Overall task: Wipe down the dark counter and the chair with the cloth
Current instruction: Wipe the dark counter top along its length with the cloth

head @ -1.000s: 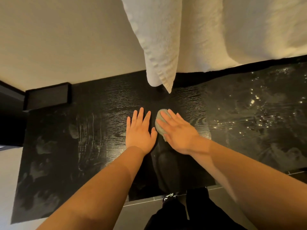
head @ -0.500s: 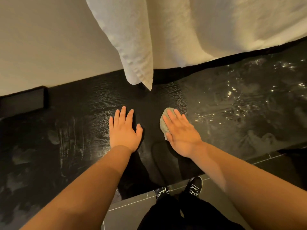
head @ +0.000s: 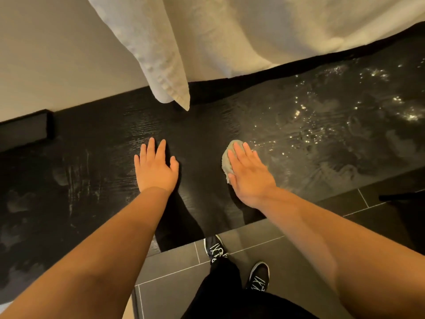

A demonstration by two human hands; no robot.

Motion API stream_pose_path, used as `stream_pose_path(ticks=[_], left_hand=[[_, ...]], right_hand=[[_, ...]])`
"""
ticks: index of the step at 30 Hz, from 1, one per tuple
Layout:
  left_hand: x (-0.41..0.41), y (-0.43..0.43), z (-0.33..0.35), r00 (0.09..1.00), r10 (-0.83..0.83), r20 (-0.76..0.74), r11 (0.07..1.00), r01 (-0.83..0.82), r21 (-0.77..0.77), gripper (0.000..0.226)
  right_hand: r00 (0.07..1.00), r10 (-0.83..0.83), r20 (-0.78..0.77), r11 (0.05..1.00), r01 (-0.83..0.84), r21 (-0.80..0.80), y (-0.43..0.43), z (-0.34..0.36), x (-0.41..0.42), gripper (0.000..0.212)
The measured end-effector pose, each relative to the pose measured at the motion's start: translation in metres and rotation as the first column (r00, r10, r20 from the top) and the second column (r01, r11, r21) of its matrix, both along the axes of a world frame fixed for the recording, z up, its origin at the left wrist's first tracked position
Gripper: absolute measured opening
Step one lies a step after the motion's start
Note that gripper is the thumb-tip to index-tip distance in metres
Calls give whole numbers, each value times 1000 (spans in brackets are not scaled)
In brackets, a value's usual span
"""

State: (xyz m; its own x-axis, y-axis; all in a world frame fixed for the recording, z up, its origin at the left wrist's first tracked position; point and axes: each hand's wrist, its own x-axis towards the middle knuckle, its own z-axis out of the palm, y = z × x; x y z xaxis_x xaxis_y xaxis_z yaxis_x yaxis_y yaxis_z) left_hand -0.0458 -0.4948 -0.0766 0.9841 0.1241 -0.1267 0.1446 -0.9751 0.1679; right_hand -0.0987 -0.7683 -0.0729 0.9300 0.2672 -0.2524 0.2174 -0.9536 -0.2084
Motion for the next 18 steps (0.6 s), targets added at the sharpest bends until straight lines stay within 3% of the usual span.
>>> stream_pose_path(ticks=[4,7,11,15,18], left_hand=[[-21,-26,4,995,94,-33,995,-94,-9,65],[-51,-60,6,991,119,-65,993,-120,-16,71],[-96,-111,6,990,63,-127,997,-68,-35,76],[-127,-138,2,989,-50,-137,998,53,18,73],[-126,-138,1,991,-57,-122,998,58,11,70]], right_hand=[[975,220,15,975,-220,41,-23,1,-69,67],[954,298,34,954,-299,36,-66,3,-73,64],[992,127,-1,991,-127,-37,-110,5,-50,68],[998,-62,-8,998,62,3,-87,10,-59,71],[1000,26,-11,1000,-26,7,-42,8,-78,66]])
